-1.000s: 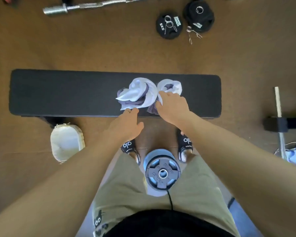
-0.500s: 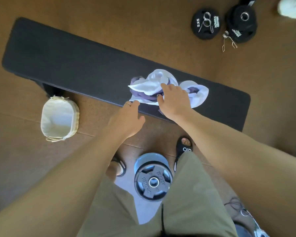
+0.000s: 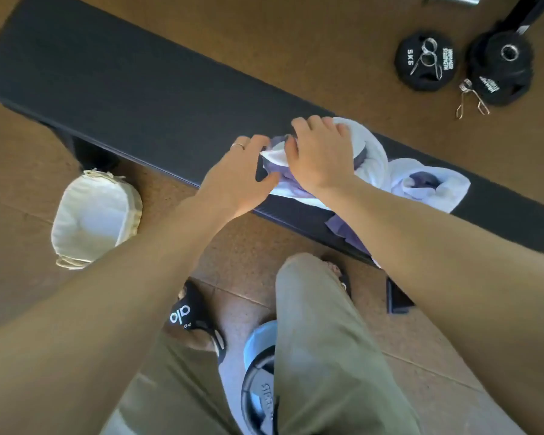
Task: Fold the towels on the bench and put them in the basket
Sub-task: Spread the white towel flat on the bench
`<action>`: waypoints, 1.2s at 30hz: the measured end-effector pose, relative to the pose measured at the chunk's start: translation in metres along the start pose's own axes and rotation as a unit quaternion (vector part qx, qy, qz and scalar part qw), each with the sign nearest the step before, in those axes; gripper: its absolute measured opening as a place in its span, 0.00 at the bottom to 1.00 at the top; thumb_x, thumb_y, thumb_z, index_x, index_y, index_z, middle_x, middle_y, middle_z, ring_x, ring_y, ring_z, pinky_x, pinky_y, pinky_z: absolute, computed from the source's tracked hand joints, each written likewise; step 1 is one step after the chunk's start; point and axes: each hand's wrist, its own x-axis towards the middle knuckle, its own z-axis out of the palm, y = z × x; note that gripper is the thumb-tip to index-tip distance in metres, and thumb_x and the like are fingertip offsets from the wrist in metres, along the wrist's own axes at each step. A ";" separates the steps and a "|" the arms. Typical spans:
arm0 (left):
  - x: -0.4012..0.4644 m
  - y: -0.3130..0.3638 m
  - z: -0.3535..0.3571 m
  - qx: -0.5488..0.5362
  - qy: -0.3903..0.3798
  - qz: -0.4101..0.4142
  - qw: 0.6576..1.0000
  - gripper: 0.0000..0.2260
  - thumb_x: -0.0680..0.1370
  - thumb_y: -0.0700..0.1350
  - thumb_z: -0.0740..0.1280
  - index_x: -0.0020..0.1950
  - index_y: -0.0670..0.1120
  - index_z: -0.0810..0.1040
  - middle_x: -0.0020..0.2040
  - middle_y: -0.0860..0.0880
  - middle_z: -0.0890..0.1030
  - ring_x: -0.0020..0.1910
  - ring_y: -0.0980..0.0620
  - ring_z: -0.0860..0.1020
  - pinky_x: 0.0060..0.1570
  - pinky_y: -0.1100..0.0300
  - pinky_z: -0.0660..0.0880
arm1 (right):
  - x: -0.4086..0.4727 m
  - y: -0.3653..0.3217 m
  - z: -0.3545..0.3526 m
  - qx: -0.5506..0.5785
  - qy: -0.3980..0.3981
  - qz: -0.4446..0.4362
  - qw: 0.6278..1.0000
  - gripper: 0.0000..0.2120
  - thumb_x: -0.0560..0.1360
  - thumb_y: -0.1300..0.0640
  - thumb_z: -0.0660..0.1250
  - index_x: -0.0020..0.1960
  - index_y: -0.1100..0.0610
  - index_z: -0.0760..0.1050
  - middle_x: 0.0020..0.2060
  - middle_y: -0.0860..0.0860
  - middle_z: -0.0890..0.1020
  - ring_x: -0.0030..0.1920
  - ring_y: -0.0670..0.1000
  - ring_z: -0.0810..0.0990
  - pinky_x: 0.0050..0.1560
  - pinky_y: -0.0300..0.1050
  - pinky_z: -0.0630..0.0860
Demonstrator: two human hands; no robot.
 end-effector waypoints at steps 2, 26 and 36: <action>0.020 -0.004 0.013 0.001 0.021 0.041 0.999 0.20 0.77 0.56 0.67 0.67 0.54 0.70 0.61 0.52 0.73 0.53 0.50 0.77 0.54 0.47 0.77 | 0.009 0.009 0.018 -0.037 0.049 -0.021 0.998 0.18 0.81 0.49 0.53 0.53 0.56 0.79 0.47 0.54 0.83 0.50 0.59 0.78 0.48 0.54 0.68; 0.026 -0.010 0.058 0.065 0.145 0.086 0.984 0.22 0.78 0.54 0.67 0.70 0.50 0.68 0.60 0.47 0.72 0.55 0.45 0.75 0.57 0.48 0.74 | 0.001 0.013 0.013 0.101 0.152 -0.036 0.983 0.15 0.82 0.55 0.56 0.66 0.57 0.72 0.59 0.56 0.77 0.55 0.58 0.76 0.52 0.53 0.71; -0.010 -0.009 0.061 0.027 0.204 0.086 0.975 0.20 0.77 0.51 0.68 0.67 0.49 0.69 0.56 0.47 0.73 0.51 0.46 0.76 0.54 0.49 0.75 | -0.039 0.028 -0.003 0.016 0.143 0.025 0.989 0.22 0.74 0.52 0.60 0.67 0.53 0.73 0.60 0.55 0.76 0.62 0.61 0.72 0.63 0.58 0.66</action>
